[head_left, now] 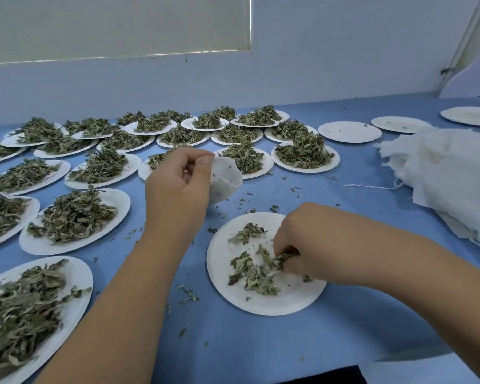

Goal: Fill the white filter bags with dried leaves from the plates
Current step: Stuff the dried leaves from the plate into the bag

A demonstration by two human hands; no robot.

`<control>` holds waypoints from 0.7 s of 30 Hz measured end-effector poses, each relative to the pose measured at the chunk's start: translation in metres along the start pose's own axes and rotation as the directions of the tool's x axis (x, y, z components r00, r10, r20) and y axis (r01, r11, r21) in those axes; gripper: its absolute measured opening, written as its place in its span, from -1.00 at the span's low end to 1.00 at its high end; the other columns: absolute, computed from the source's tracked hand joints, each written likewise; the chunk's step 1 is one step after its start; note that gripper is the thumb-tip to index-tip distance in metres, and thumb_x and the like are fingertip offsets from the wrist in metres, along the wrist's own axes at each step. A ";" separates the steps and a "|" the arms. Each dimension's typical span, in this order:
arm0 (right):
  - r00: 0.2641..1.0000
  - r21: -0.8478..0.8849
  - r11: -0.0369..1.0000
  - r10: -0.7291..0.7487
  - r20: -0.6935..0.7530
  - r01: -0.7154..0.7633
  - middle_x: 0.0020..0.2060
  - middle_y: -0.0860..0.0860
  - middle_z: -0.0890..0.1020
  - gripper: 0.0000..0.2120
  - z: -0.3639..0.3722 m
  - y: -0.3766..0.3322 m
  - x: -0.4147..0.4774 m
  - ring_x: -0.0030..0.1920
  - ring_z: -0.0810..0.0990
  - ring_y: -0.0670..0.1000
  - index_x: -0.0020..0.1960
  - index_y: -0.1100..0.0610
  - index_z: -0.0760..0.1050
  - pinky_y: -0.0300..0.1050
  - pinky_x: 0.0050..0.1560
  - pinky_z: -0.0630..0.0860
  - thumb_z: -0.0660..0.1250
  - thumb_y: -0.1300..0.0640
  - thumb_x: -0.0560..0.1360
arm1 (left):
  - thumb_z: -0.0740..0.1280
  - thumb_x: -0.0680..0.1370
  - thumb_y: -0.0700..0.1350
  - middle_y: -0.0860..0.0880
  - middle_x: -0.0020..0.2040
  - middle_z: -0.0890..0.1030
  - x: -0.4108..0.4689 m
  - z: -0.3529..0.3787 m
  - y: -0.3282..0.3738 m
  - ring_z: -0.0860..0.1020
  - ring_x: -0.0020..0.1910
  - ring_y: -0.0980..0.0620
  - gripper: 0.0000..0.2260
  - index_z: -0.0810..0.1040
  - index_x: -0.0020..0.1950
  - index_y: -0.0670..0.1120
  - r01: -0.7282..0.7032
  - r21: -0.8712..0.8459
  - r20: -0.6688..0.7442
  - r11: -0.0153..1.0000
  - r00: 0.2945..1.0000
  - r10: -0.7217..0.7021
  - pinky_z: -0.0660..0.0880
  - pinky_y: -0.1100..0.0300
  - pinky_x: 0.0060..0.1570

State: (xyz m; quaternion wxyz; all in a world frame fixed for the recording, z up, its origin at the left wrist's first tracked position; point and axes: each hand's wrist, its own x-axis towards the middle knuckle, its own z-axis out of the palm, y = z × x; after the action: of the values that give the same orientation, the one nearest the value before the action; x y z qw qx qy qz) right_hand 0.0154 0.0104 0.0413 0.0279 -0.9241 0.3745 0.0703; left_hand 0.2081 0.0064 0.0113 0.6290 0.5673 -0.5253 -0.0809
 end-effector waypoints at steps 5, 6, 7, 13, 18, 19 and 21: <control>0.996 -0.061 0.996 -0.075 -0.056 0.071 -0.39 0.08 0.36 -0.72 0.005 0.006 0.003 -0.40 0.24 0.02 -0.36 0.14 0.24 -0.16 -0.44 0.16 0.27 0.16 0.44 | 0.28 0.60 -0.09 0.10 -0.24 0.54 0.001 -0.001 -0.001 0.45 -0.28 0.19 -0.86 0.60 -0.09 0.07 0.005 -0.004 0.006 1.000 1.000 -0.005 0.36 0.43 -0.34; 0.994 -0.057 0.995 -0.088 -0.057 0.085 -0.35 0.10 0.40 -0.74 0.005 0.007 0.003 -0.38 0.26 0.02 -0.35 0.14 0.26 -0.16 -0.44 0.17 0.27 0.16 0.44 | 0.28 0.60 -0.09 0.10 -0.24 0.54 0.001 -0.001 -0.001 0.44 -0.29 0.19 -0.86 0.61 -0.09 0.06 0.006 -0.004 0.006 1.000 1.000 -0.006 0.36 0.43 -0.34; 0.993 -0.038 0.995 -0.098 -0.060 0.096 -0.31 0.12 0.46 -0.78 0.006 0.009 0.004 -0.35 0.31 0.05 -0.33 0.14 0.30 -0.14 -0.41 0.21 0.27 0.15 0.44 | 0.28 0.60 -0.09 0.10 -0.24 0.54 0.001 -0.001 -0.001 0.44 -0.29 0.18 -0.86 0.61 -0.09 0.06 0.007 -0.002 0.007 1.000 1.000 -0.007 0.36 0.43 -0.34; 0.997 0.174 0.984 -0.014 -0.081 0.028 -0.25 -0.16 0.61 -0.94 -0.007 0.023 0.001 -0.23 0.55 -0.17 -0.13 -0.07 0.61 -0.25 -0.30 0.48 0.35 0.01 0.45 | 0.29 0.60 -0.09 0.08 -0.24 0.55 0.002 0.000 -0.001 0.44 -0.30 0.18 -0.86 0.59 -0.10 0.08 -0.015 0.004 0.013 1.000 1.000 0.015 0.37 0.42 -0.34; 0.994 0.330 0.944 0.047 -0.098 -0.012 -0.42 -0.30 0.59 -0.95 -0.025 0.031 0.007 -0.46 0.52 -0.25 -0.21 -0.11 0.61 -0.43 -0.50 0.37 0.41 0.01 0.43 | 0.29 0.60 -0.10 0.22 -0.33 0.52 0.000 0.003 -0.002 0.43 -0.36 0.24 -0.84 0.58 -0.12 0.13 -0.038 0.001 0.042 0.999 0.998 0.038 0.36 0.44 -0.37; 0.993 0.350 0.937 0.049 -0.103 -0.010 -0.44 -0.28 0.60 -0.93 -0.028 0.032 0.009 -0.48 0.52 -0.23 -0.23 -0.10 0.61 -0.43 -0.51 0.36 0.41 0.03 0.43 | 0.30 0.60 -0.09 0.25 -0.33 0.52 0.000 0.004 -0.001 0.43 -0.36 0.25 -0.83 0.57 -0.13 0.15 -0.044 0.008 0.051 0.999 0.998 0.044 0.36 0.44 -0.37; 0.994 0.381 0.925 0.043 -0.102 -0.001 -0.44 -0.23 0.62 -0.89 -0.035 0.032 0.013 -0.49 0.56 -0.19 -0.26 -0.08 0.60 -0.43 -0.51 0.38 0.41 0.05 0.44 | 0.30 0.59 -0.10 0.29 -0.32 0.52 -0.001 0.004 -0.001 0.44 -0.36 0.26 -0.81 0.54 -0.15 0.18 -0.065 0.026 0.062 0.998 0.996 0.063 0.36 0.45 -0.37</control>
State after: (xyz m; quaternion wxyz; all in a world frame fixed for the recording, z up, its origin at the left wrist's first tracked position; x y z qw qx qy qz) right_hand 0.0067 -0.0253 0.0738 0.1854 -0.8993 0.3925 -0.0538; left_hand 0.2047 0.0040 0.0093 0.6069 0.5562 -0.5634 -0.0708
